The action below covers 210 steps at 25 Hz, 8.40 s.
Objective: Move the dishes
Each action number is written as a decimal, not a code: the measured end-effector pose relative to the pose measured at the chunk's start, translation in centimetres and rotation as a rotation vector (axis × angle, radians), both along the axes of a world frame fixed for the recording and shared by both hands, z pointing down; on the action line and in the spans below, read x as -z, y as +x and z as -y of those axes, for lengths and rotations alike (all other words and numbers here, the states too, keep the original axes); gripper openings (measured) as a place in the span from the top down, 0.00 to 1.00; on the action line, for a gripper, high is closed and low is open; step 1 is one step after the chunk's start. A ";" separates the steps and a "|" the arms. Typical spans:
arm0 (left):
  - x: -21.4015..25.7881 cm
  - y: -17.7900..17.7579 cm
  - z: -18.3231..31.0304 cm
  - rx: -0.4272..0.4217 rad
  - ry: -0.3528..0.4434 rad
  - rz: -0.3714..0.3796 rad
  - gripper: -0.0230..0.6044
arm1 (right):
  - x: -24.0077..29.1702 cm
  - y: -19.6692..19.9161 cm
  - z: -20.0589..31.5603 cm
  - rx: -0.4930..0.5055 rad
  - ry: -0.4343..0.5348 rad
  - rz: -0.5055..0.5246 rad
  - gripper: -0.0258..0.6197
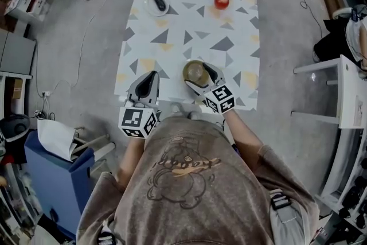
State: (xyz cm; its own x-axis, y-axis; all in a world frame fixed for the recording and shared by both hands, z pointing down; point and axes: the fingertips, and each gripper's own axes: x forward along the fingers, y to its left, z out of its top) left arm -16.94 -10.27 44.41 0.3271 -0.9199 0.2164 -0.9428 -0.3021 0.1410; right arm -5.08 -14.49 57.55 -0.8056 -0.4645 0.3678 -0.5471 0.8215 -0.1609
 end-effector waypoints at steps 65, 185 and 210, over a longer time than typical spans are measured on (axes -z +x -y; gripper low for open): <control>-0.4 6.0 4.3 -0.177 0.007 -0.050 0.92 | 8.6 12.2 4.1 -0.341 0.154 -0.063 0.50; -2.7 0.5 0.4 -0.094 -0.076 -0.028 0.92 | -7.7 6.2 -0.4 -0.389 -0.286 -0.126 0.60; -3.0 1.0 2.0 -0.092 -0.095 -0.034 0.92 | -7.8 6.5 1.1 -0.415 -0.268 -0.208 0.91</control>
